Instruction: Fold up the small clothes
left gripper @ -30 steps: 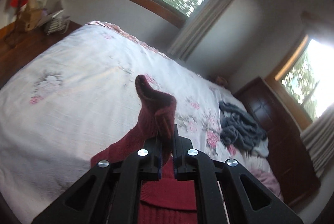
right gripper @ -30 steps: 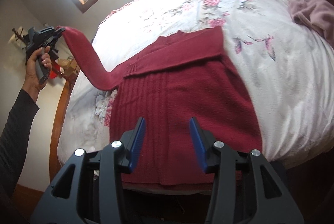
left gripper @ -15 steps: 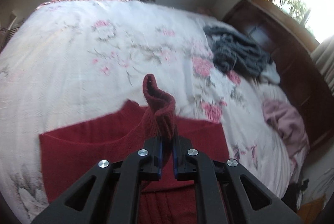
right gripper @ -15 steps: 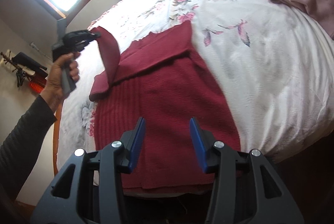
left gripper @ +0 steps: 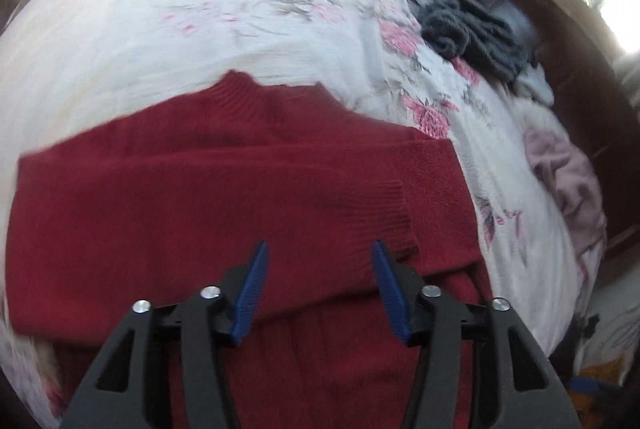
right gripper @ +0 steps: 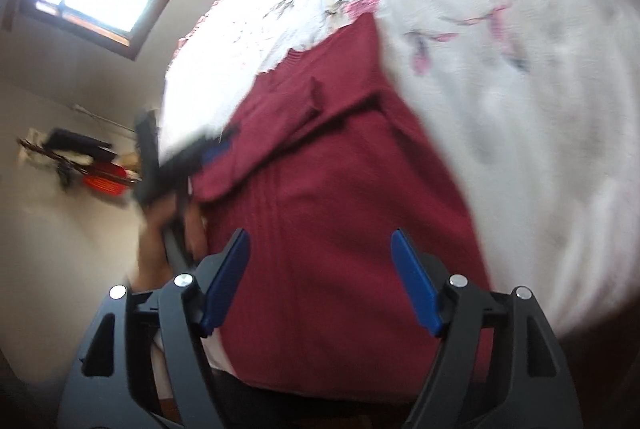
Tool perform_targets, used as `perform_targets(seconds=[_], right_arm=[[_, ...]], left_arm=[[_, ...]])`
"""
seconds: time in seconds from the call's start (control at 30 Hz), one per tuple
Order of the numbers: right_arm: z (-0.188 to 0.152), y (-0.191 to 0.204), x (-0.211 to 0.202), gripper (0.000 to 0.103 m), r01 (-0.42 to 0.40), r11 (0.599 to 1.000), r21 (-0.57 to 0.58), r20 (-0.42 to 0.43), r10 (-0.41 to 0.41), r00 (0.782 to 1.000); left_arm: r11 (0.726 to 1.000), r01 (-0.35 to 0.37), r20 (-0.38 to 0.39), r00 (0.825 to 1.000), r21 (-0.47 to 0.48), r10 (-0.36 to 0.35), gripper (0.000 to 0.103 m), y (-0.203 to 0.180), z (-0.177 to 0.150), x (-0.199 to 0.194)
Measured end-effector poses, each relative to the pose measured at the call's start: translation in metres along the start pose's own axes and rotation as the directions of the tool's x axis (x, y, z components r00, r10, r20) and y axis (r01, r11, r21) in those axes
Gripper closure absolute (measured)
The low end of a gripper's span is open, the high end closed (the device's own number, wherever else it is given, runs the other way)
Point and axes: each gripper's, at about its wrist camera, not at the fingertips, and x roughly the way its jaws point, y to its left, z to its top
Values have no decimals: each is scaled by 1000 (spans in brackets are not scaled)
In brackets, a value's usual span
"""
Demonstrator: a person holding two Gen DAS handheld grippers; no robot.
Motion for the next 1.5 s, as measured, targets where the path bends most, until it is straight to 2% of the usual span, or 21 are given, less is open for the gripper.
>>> perform_targets(seconds=[0.07, 0.13, 0.2, 0.27, 0.37, 0.43, 0.57, 0.67, 0.7, 0.73, 0.8, 1.0, 1.1, 1.17, 1.27, 1.37, 1.5], right_arm=[[38, -1, 35, 37, -101, 994, 42, -67, 104, 992], [70, -5, 71, 54, -189, 975, 117, -129, 204, 971], [106, -9, 114, 56, -230, 954, 193, -167, 263, 950], [131, -9, 151, 56, -213, 955, 206, -209, 255, 944], [158, -10, 194, 57, -101, 976, 195, -249, 148, 957], [168, -9, 210, 57, -55, 982, 179, -263, 102, 959], [173, -3, 228, 57, 21, 991, 135, -284, 18, 959], [170, 12, 237, 60, 52, 995, 80, -301, -25, 953], [171, 15, 238, 71, 63, 996, 57, -302, -43, 952], [172, 20, 239, 86, 71, 997, 36, -303, -56, 951], [176, 29, 233, 96, 75, 997, 2, -285, -71, 956], [196, 75, 182, 98, 17, 993, -120, -202, -41, 979], [205, 85, 156, 98, 10, 986, -165, -160, -37, 986], [209, 86, 143, 98, 21, 981, -191, -137, -48, 989], [216, 75, 131, 98, 54, 980, -193, -104, -75, 992], [219, 52, 131, 98, 84, 981, -172, -85, -100, 991], [217, 17, 140, 98, 118, 984, -134, -86, -130, 988]], left_arm=[[998, 39, 11, 999, -56, -38, 41, 19, -30, -26], [996, 36, 11, 999, -78, -35, 40, 29, -64, -46], [994, 42, -4, 999, -98, -42, 38, 38, -99, -61], [988, 67, -34, 997, -140, -72, 37, 47, -146, -75], [972, 82, -56, 994, -218, -96, 36, 60, -191, -87], [952, 98, -64, 990, -290, -122, 36, 71, -214, -90], [922, 94, -75, 988, -375, -131, 36, 89, -235, -86], [910, 108, -75, 986, -399, -150, 36, 96, -238, -82], [908, 109, -77, 985, -404, -152, 36, 98, -239, -82], [907, 111, -76, 985, -407, -155, 36, 98, -239, -82], [906, 113, -74, 985, -408, -156, 35, 98, -240, -82], [895, 112, -83, 983, -431, -163, 36, 105, -241, -82], [884, 121, -82, 981, -452, -176, 36, 107, -236, -89], [889, 147, -55, 980, -433, -189, 37, 104, -226, -100], [910, 153, 17, 987, -385, -159, 37, 99, -203, -123], [918, 185, 101, 982, -351, -159, 37, 101, -170, -139], [929, 196, 159, 976, -315, -152, 37, 109, -122, -143]])
